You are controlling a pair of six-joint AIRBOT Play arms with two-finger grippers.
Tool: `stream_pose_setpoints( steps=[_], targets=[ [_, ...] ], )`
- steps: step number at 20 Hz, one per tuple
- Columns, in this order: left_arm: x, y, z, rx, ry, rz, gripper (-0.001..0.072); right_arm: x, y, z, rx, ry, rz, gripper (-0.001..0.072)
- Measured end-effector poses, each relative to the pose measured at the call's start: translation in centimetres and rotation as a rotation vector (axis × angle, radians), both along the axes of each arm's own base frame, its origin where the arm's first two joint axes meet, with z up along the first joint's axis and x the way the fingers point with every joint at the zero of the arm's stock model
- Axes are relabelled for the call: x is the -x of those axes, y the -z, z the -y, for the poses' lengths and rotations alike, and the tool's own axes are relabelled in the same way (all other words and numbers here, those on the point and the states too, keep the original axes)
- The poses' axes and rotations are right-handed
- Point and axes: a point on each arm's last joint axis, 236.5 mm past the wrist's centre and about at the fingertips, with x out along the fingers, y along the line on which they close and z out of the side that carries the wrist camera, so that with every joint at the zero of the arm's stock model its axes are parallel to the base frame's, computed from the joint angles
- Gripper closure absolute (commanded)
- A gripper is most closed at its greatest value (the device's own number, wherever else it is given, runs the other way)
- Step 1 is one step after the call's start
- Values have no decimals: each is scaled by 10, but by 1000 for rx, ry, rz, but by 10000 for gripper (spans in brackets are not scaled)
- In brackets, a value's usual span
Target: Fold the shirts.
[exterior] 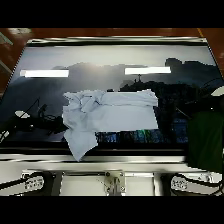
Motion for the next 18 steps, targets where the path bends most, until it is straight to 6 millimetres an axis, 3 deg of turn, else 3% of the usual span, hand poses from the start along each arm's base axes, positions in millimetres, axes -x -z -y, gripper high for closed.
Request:
stream_pose_setpoints(
  steps=[4,10,11,12,14,16,18],
  targets=[
    [-2,-6,9,36,25,21,668,15,36,-12,-38,13,-85,41],
    [-3,-10,13,55,52,44,668,23,71,-50,-86,-41,-169,46],
    [-3,-10,14,60,52,46,668,25,73,-58,-101,-52,-188,170],
    [-3,-11,14,63,52,47,667,27,77,-65,-107,-62,-201,373],
    [-5,-13,16,73,49,50,669,28,84,-78,-105,-85,-215,648],
    [-9,-22,18,91,51,63,670,25,84,-92,-118,-107,-207,651],
    [-20,-45,20,101,79,123,672,18,69,-103,-140,-141,-180,651]
  ],
)
